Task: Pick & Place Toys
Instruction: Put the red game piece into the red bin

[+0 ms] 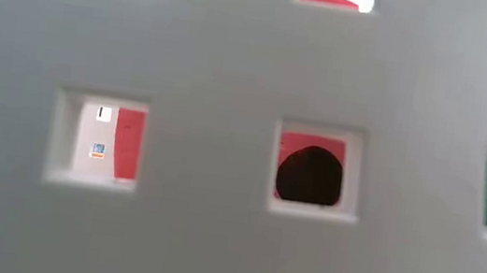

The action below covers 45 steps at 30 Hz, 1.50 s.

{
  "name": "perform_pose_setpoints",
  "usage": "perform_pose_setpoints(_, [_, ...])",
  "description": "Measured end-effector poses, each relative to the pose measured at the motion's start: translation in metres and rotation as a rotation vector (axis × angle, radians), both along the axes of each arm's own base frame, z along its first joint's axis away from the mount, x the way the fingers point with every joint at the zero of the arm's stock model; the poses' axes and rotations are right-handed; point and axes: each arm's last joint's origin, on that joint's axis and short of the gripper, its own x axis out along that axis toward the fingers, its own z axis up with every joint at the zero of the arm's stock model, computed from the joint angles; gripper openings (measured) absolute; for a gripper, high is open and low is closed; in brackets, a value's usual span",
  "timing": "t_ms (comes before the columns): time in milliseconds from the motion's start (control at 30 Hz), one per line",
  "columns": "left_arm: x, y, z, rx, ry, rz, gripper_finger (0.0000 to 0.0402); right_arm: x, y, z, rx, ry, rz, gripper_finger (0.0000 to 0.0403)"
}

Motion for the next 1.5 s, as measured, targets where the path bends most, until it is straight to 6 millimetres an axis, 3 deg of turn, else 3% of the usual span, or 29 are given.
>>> perform_pose_setpoints(233, [-0.027, 0.017, -0.005, 0.078, 0.204, 0.163, 0.0004, 0.012, -0.004, -0.006, -0.039, 0.007, -0.002, 0.0369])
perform_pose_setpoints(467, [-0.038, 0.024, -0.009, 0.181, 0.32, 0.157, 0.0018, 0.041, 0.006, -0.011, -0.155, 0.057, 0.094, 0.0369])
perform_pose_setpoints(667, [-0.038, 0.025, -0.009, 0.21, 0.336, 0.119, 0.0111, 0.075, 0.009, -0.009, -0.343, 0.123, 0.254, 0.0369])
perform_pose_setpoints(933, [-0.039, 0.036, -0.01, 0.229, 0.386, 0.126, 0.0242, 0.106, -0.019, -0.034, -0.525, 0.306, 0.472, 0.0369])
perform_pose_setpoints(1100, [-0.045, 0.044, -0.005, 0.206, 0.371, 0.171, 0.0288, 0.111, -0.046, -0.064, -0.496, 0.374, 0.583, 0.0369])
perform_pose_setpoints(1200, [-0.056, 0.049, -0.009, 0.185, 0.33, 0.171, 0.0301, 0.114, -0.056, -0.077, -0.454, 0.321, 0.62, 0.0369])
perform_pose_setpoints(1500, [-0.101, 0.069, -0.035, -0.023, -0.008, 0.158, 0.0304, 0.121, -0.062, -0.104, -0.532, 0.243, 0.703, 0.0368])
